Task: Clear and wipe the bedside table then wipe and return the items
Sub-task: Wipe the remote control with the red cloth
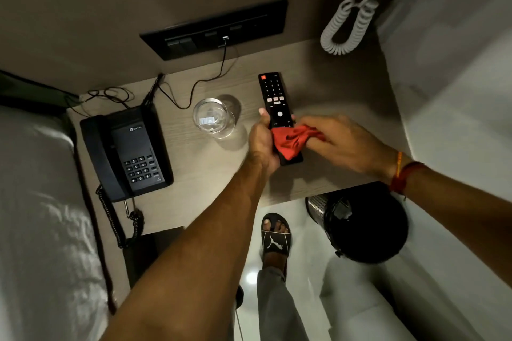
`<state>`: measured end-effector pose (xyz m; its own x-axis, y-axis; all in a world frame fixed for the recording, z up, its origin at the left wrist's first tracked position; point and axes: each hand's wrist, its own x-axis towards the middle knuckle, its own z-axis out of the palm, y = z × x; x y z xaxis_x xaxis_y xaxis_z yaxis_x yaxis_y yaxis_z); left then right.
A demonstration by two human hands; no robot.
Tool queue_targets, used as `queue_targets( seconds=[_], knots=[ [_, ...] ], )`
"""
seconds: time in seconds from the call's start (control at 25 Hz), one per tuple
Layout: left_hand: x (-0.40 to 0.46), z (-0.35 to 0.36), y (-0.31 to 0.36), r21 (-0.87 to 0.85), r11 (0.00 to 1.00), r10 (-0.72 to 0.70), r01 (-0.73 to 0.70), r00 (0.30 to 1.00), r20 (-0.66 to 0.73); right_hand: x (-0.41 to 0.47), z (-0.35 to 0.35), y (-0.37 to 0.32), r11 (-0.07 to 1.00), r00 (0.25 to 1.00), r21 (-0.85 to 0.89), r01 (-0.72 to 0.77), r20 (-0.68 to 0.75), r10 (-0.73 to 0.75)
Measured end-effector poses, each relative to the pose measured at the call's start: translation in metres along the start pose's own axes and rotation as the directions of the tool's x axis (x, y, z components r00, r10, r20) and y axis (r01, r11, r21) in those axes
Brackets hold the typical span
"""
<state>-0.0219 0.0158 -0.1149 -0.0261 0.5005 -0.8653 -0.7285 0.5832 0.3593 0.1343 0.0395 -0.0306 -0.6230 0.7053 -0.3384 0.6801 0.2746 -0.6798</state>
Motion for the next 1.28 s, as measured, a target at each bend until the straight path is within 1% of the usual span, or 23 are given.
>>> queue_targets(
  seconds=[0.04,0.08,0.12,0.16,0.24,0.32,0.44,0.52,0.56,0.6,0.68,0.72,0.76,0.8,0.84,0.88,0.92,0.96,1.04,1.08,1.12,1.2,1.28],
  knots=[
    [0.009,0.000,-0.004,0.076,0.993,0.090,-0.087,0.995,-0.034,0.000,0.001,0.006,0.979,0.990,0.182,-0.093,-0.091,0.111],
    [0.015,0.004,-0.007,0.190,0.967,0.185,-0.167,0.979,-0.081,0.001,0.001,0.013,0.910,0.945,0.385,-0.156,-0.210,0.251],
    [0.022,0.009,-0.009,0.321,0.920,0.281,-0.226,0.950,-0.134,0.004,0.002,0.020,0.797,0.862,0.576,-0.183,-0.295,0.412],
    [0.024,0.014,-0.007,0.448,0.855,0.367,-0.260,0.915,-0.170,0.006,0.003,0.024,0.655,0.763,0.732,-0.188,-0.311,0.567],
    [0.021,0.024,0.000,0.606,0.755,0.446,-0.251,0.874,-0.193,0.007,0.003,0.033,0.421,0.587,0.891,-0.170,-0.252,0.770],
    [0.024,0.026,0.006,0.687,0.698,0.464,-0.203,0.859,-0.218,0.000,0.005,0.041,0.318,0.505,0.934,-0.161,-0.198,0.840],
    [0.029,0.023,0.005,0.789,0.596,0.485,-0.150,0.850,-0.205,-0.022,0.012,0.041,0.233,0.509,0.966,-0.115,-0.144,0.849],
    [0.028,0.023,0.006,0.812,0.568,0.478,-0.133,0.856,-0.195,-0.040,0.018,0.039,0.194,0.516,0.977,-0.085,-0.123,0.848],
    [0.027,0.022,0.007,0.841,0.527,0.484,-0.117,0.855,-0.184,-0.050,0.021,0.038,0.162,0.501,0.984,-0.071,-0.105,0.859],
    [0.024,0.020,0.009,0.895,0.439,0.506,-0.082,0.845,-0.171,-0.059,0.023,0.037,0.121,0.488,0.991,-0.052,-0.081,0.869],
    [0.005,0.019,0.005,0.980,0.195,0.597,-0.032,0.797,-0.093,-0.080,0.028,0.032,0.013,0.488,1.000,-0.018,-0.003,0.873],
    [-0.012,0.026,-0.003,0.984,0.139,0.606,-0.111,0.796,0.005,-0.097,0.029,0.026,-0.037,0.498,0.999,0.030,0.017,0.867],
    [-0.027,0.031,-0.012,0.949,0.202,0.543,-0.241,0.834,0.096,-0.108,0.031,0.019,-0.075,0.515,0.995,0.071,0.028,0.857],
    [-0.046,0.039,-0.026,0.886,0.320,0.408,-0.336,0.893,0.192,-0.123,0.030,0.010,-0.099,0.523,0.988,0.122,0.021,0.852],
    [-0.068,0.050,-0.042,0.832,0.425,0.226,-0.356,0.932,0.284,-0.139,0.030,0.001,-0.122,0.507,0.977,0.177,0.016,0.862],
    [-0.092,0.062,-0.059,0.805,0.489,0.045,-0.334,0.932,0.359,-0.159,0.029,-0.008,-0.122,0.480,0.965,0.230,-0.004,0.877],
    [-0.120,0.073,-0.079,0.805,0.510,-0.104,-0.304,0.907,0.408,-0.186,0.029,-0.018,-0.100,0.434,0.954,0.283,-0.035,0.900],
    [-0.144,0.082,-0.097,0.806,0.519,-0.186,-0.285,0.883,0.432,-0.211,0.029,-0.026,-0.078,0.386,0.944,0.322,-0.056,0.921],
    [-0.186,0.091,-0.133,0.779,0.558,-0.264,-0.288,0.828,0.495,-0.264,0.033,-0.042,-0.060,0.324,0.919,0.389,-0.076,0.943],
    [-0.211,0.090,-0.157,0.768,0.564,-0.306,-0.303,0.788,0.535,-0.299,0.038,-0.050,-0.027,0.268,0.905,0.424,-0.097,0.958],
    [-0.241,0.088,-0.186,0.773,0.542,-0.348,-0.328,0.750,0.562,-0.341,0.046,-0.061,0.032,0.181,0.901,0.433,-0.121,0.976],
    [-0.289,0.076,-0.238,0.782,0.483,-0.385,-0.394,0.707,0.594,-0.412,0.070,-0.080,0.142,-0.036,0.917,0.372,-0.138,0.990],
    [-0.333,0.058,-0.293,0.773,0.422,-0.429,-0.475,0.646,0.631,-0.481,0.105,-0.098,0.198,-0.226,0.941,0.274,-0.137,0.964]
  ],
)
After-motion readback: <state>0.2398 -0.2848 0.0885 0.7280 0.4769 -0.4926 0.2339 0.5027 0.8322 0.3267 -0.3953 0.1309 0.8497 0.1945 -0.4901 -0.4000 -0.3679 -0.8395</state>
